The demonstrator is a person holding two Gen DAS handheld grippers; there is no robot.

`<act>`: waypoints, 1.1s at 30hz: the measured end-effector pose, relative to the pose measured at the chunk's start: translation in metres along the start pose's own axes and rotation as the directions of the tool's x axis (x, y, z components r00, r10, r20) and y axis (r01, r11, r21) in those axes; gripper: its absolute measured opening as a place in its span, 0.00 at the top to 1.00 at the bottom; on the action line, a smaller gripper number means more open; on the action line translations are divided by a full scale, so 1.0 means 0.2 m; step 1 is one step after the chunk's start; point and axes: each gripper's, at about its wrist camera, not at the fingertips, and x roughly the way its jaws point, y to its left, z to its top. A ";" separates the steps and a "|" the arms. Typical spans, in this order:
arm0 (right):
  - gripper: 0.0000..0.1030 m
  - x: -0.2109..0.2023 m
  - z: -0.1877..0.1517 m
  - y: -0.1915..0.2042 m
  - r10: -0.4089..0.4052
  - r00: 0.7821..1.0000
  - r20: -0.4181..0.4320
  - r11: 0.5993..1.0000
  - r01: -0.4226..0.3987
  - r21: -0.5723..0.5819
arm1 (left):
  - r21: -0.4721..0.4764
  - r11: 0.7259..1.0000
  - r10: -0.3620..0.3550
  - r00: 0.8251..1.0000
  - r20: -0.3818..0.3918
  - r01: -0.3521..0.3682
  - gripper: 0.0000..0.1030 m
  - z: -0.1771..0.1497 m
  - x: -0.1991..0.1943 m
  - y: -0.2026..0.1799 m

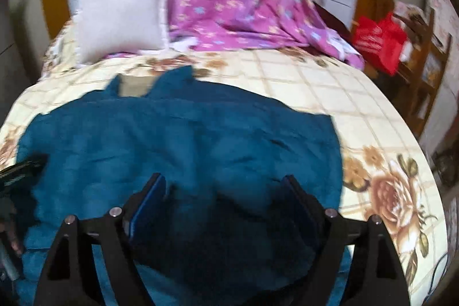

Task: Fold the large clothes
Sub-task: 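Press and smooth the folded jacket body with both tools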

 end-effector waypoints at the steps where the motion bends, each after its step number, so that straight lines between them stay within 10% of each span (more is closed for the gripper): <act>1: 0.17 0.02 0.00 0.03 0.009 1.000 -0.008 1.000 -0.009 -0.014 | 0.000 1.000 -0.001 1.000 0.000 0.001 0.51 0.00 0.00 0.00; 25: 0.12 0.26 -0.15 0.11 -0.007 0.998 -0.059 1.000 0.008 0.016 | 0.045 0.999 0.008 0.999 0.050 -0.010 0.49 -0.05 0.00 -0.02; 33: 0.12 0.00 -0.11 0.00 -0.035 0.999 0.021 0.997 0.033 0.076 | 0.018 1.000 -0.006 0.999 0.051 0.006 0.49 -0.09 -0.16 0.00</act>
